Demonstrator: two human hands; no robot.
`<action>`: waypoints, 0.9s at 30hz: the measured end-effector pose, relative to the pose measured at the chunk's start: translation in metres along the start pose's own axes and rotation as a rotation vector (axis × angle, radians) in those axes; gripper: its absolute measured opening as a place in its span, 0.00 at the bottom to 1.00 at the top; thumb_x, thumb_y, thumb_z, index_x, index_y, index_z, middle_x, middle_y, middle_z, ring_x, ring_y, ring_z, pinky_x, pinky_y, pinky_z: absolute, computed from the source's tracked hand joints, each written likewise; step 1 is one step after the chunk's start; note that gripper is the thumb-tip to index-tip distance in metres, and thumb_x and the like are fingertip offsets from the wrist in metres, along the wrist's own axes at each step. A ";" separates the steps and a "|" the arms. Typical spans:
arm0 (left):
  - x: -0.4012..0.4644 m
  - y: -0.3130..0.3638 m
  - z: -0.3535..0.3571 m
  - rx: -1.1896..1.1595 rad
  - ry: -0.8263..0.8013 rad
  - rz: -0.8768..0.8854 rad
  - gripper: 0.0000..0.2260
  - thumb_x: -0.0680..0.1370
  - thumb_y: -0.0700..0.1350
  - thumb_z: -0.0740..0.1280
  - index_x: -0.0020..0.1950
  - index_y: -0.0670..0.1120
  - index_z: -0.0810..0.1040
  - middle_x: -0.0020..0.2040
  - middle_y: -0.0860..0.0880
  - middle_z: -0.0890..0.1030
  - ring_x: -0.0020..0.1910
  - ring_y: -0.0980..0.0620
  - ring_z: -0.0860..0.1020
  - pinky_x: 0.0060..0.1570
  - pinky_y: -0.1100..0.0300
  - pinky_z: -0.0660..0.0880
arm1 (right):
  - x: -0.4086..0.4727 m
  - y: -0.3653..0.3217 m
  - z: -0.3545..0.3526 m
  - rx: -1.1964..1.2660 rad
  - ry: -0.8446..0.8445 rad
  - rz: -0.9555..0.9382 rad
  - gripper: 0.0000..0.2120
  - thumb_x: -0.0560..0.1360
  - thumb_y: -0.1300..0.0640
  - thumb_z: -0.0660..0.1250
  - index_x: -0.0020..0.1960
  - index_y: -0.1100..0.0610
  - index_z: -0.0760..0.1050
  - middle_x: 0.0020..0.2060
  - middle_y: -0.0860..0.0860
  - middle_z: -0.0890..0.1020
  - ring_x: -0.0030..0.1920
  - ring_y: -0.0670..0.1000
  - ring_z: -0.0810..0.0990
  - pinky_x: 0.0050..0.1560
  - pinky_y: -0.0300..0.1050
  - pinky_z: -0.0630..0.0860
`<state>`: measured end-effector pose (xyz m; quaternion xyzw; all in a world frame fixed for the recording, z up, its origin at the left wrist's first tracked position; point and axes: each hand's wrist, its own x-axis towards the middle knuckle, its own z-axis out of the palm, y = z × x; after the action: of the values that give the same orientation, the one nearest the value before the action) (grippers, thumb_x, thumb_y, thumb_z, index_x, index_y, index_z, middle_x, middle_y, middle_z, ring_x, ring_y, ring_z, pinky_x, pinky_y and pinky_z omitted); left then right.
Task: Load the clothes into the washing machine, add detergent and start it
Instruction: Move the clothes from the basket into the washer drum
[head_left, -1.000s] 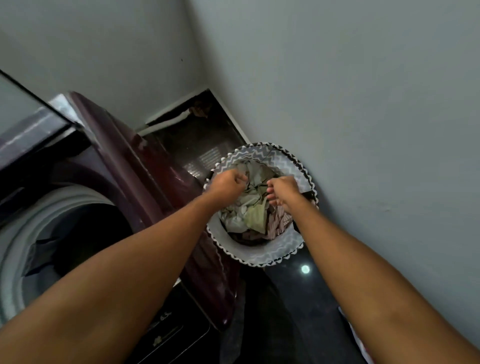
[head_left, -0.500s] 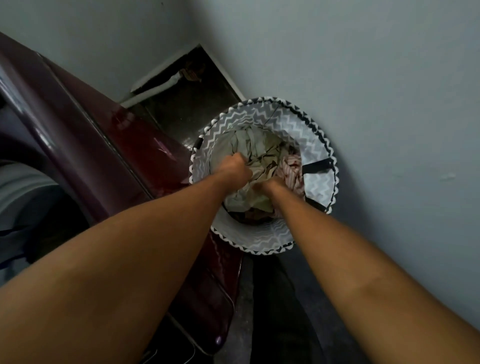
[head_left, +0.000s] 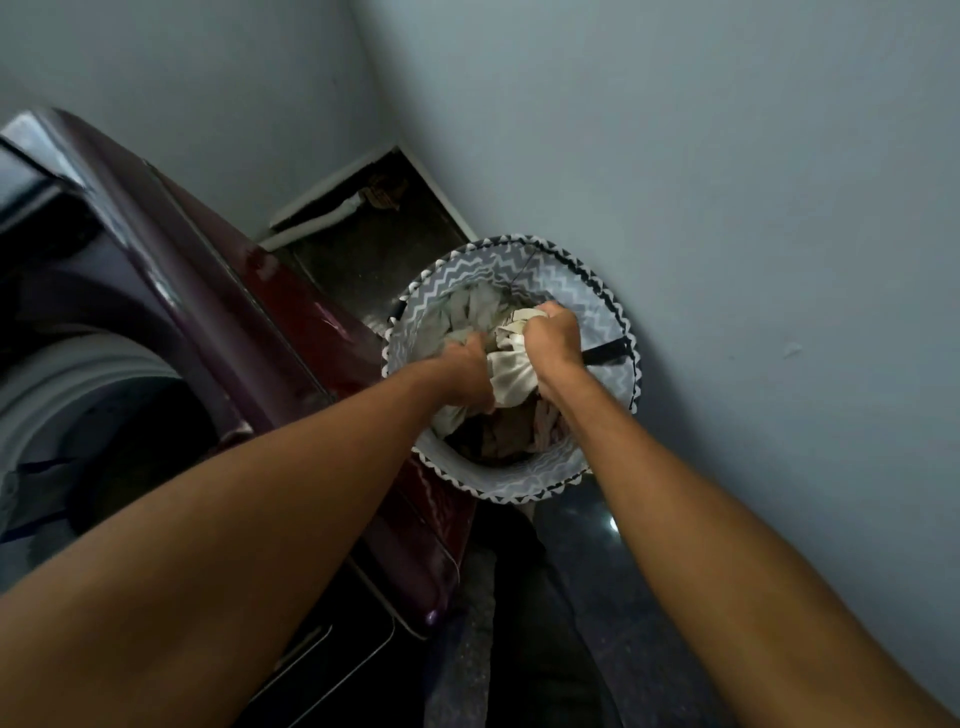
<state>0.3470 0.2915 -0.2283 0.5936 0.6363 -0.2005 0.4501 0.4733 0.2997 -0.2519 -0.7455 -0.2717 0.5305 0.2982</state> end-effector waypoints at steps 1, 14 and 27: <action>-0.009 0.000 -0.004 -0.048 0.020 0.029 0.49 0.68 0.41 0.77 0.81 0.49 0.50 0.76 0.40 0.63 0.72 0.39 0.67 0.67 0.45 0.72 | -0.009 -0.015 -0.002 0.023 0.007 -0.015 0.14 0.67 0.68 0.56 0.43 0.58 0.77 0.38 0.54 0.83 0.39 0.55 0.80 0.36 0.46 0.75; -0.130 -0.003 -0.067 -0.538 0.414 0.445 0.21 0.66 0.50 0.80 0.55 0.57 0.76 0.48 0.56 0.80 0.48 0.60 0.79 0.48 0.56 0.78 | -0.184 -0.197 -0.002 0.572 -0.196 -0.423 0.11 0.62 0.73 0.54 0.31 0.58 0.65 0.24 0.49 0.66 0.26 0.48 0.66 0.25 0.38 0.63; -0.306 -0.066 -0.133 -1.159 0.978 0.480 0.14 0.58 0.49 0.70 0.37 0.68 0.80 0.34 0.61 0.81 0.37 0.56 0.79 0.44 0.46 0.79 | -0.345 -0.312 0.083 0.785 -0.985 -0.493 0.12 0.58 0.71 0.56 0.31 0.55 0.64 0.25 0.49 0.66 0.24 0.46 0.67 0.25 0.38 0.68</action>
<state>0.2071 0.2064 0.0692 0.4064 0.6196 0.5482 0.3879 0.2668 0.2742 0.1729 -0.1695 -0.3252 0.7842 0.5006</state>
